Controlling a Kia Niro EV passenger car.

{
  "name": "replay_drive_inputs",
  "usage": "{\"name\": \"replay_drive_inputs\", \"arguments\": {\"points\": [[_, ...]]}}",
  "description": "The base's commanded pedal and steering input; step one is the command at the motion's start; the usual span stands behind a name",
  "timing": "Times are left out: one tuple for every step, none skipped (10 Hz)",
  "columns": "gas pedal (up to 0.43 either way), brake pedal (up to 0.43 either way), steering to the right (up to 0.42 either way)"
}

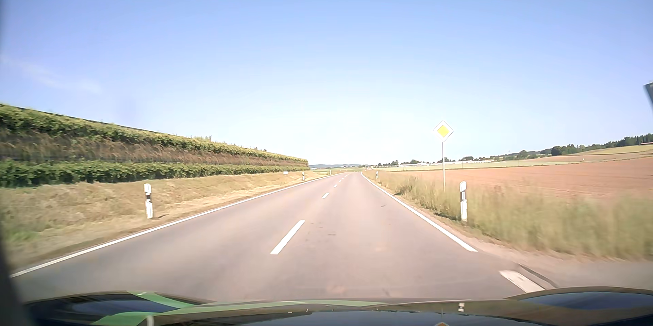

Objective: Follow the waypoints while adhering to traffic rules and regulations

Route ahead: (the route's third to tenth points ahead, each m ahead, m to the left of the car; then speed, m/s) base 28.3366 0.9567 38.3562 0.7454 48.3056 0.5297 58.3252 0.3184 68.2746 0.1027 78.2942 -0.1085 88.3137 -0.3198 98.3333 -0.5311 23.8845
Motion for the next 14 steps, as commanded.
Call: {"name": "replay_drive_inputs", "arguments": {"points": [[0.311,0.0,0.0],[0.311,0.0,0.0],[0.311,0.0,0.0],[0.311,0.0,0.0],[0.311,0.0,0.0],[0.311,0.0,0.0],[0.311,0.0,0.0],[0.311,0.0,0.0],[0.311,0.0,0.0],[0.311,0.0,-0.001],[0.299,0.0,0.0],[0.299,0.0,-0.001],[0.299,0.0,0.0],[0.299,0.0,-0.001]]}}
